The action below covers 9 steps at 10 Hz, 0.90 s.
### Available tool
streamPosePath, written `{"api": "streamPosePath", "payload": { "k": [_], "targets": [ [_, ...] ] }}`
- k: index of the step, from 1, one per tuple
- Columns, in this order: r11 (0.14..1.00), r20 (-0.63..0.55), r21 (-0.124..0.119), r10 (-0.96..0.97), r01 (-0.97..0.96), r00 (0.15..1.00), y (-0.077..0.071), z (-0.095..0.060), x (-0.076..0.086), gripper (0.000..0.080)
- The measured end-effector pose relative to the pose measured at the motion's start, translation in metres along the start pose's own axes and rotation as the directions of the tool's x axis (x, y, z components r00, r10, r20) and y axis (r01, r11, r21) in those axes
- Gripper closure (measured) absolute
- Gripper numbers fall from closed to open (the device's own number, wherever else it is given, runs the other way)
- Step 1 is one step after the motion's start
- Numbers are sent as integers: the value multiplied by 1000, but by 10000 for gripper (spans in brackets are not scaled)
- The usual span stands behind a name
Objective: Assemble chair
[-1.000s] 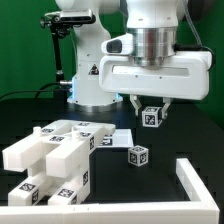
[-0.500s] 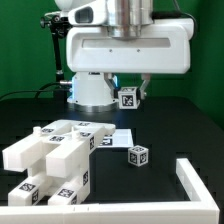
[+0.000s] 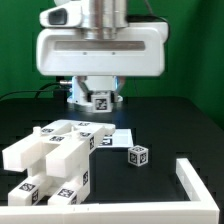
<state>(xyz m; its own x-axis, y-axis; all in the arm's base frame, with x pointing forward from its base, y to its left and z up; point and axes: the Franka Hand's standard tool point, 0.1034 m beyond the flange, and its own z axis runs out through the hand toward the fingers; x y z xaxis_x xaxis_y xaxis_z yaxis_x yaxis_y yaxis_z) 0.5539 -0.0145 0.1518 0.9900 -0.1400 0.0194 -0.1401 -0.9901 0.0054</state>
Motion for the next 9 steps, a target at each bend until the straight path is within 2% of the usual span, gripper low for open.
{"api": "streamPosePath", "payload": {
  "k": [2,5,7,9],
  "targets": [
    [1000,4,0,12,-12,1000,-4,2,-2,515],
    [1000,5,-4,-12,12,1000,1,2,0,515],
    [995,-23,-38,-94,93,995,26,1,30,515],
    [988,-30,-52,-147,145,989,32,0,40,515]
  ]
}}
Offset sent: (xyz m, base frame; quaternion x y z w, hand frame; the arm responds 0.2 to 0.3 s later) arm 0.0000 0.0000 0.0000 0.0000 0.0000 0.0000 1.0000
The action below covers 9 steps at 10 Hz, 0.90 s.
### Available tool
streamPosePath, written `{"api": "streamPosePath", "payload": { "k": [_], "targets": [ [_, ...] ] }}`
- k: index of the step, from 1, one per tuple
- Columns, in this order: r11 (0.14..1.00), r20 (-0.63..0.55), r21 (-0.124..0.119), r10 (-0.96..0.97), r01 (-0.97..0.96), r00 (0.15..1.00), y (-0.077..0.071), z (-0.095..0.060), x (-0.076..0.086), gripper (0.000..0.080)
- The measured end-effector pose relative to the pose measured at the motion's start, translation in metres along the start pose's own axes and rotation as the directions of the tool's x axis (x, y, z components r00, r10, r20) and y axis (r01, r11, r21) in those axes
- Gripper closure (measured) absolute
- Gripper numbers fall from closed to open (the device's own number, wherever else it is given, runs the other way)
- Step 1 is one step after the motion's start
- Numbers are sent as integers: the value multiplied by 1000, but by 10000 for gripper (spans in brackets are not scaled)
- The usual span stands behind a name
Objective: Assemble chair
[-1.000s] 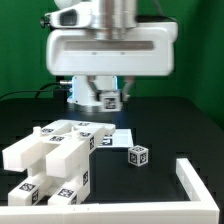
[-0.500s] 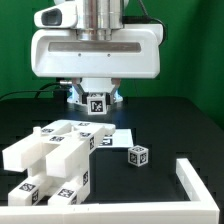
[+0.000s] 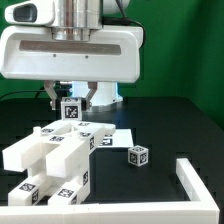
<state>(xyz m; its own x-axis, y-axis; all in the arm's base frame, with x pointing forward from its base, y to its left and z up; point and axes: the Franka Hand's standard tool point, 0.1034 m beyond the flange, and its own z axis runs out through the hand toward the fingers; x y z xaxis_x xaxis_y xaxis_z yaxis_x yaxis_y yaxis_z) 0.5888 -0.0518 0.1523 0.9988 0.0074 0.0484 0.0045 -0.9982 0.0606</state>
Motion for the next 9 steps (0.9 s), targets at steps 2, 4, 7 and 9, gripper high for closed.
{"api": "streamPosePath", "payload": {
  "k": [2,4,7,9],
  "targets": [
    [1000,2,0,8,-8,1000,0,1,-1,515],
    [997,8,16,81,-81,997,-4,7,-3,515],
    [995,-39,-10,97,-98,994,-9,15,9,515],
    [995,-39,-10,98,-98,994,-9,15,9,515]
  ]
}}
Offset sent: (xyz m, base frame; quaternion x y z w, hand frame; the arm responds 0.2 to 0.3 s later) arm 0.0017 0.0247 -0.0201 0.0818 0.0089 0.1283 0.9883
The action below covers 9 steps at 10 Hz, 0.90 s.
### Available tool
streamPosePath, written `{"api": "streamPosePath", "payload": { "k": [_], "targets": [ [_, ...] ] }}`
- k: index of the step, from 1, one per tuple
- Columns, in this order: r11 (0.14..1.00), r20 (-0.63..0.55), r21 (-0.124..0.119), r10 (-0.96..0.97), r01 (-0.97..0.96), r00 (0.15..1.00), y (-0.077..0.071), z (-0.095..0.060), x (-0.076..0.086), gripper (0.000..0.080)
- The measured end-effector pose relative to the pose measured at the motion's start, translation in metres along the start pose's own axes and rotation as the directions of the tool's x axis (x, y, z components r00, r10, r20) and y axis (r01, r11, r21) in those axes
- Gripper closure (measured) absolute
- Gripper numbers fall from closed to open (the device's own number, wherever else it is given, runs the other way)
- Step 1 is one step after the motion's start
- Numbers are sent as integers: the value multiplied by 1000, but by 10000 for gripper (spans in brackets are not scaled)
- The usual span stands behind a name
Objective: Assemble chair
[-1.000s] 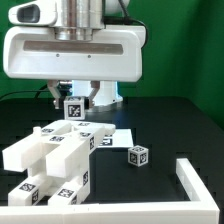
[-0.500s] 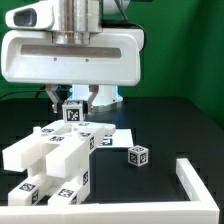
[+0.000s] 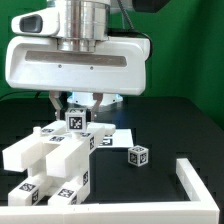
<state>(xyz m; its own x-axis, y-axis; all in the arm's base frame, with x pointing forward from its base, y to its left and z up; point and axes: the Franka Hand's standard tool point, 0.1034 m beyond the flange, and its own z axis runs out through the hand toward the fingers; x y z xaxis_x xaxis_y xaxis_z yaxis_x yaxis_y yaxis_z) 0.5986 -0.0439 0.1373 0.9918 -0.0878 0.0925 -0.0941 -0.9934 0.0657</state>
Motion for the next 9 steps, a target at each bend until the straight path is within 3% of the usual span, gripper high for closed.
{"api": "streamPosePath", "payload": {
  "k": [3,9],
  "targets": [
    [999,14,18,49,-49,999,0,5,-12,515],
    [999,13,6,52,-52,999,5,12,-14,515]
  ]
}}
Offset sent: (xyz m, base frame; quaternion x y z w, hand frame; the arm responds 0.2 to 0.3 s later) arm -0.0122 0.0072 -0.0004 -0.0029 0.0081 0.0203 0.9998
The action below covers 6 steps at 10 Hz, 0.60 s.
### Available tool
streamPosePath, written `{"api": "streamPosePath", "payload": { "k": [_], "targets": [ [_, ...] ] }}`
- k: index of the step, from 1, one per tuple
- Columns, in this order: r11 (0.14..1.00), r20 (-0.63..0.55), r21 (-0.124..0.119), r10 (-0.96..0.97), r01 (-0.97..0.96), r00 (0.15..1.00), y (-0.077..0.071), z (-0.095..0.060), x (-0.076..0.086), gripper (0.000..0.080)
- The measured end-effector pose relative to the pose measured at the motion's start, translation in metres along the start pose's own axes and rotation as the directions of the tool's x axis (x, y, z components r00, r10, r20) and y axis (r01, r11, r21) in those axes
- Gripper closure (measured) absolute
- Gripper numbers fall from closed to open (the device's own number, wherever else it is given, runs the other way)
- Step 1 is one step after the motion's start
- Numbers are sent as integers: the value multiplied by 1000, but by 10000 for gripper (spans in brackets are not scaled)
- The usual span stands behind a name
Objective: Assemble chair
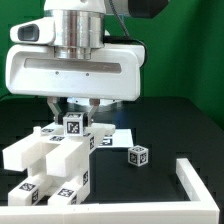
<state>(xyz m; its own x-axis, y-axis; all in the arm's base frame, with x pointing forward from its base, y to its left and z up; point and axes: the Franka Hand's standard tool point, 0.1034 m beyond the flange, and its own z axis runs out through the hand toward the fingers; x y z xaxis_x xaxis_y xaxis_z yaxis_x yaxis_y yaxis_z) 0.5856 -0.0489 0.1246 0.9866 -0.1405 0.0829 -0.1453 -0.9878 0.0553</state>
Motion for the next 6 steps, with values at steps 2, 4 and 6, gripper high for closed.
{"api": "streamPosePath", "payload": {
  "k": [2,4,6],
  "targets": [
    [1000,3,-5,-1,1,1000,0,4,-1,515],
    [1000,-4,-11,-3,3,1000,1,6,0,515],
    [1000,-13,-14,-4,4,1000,2,6,2,515]
  ]
}}
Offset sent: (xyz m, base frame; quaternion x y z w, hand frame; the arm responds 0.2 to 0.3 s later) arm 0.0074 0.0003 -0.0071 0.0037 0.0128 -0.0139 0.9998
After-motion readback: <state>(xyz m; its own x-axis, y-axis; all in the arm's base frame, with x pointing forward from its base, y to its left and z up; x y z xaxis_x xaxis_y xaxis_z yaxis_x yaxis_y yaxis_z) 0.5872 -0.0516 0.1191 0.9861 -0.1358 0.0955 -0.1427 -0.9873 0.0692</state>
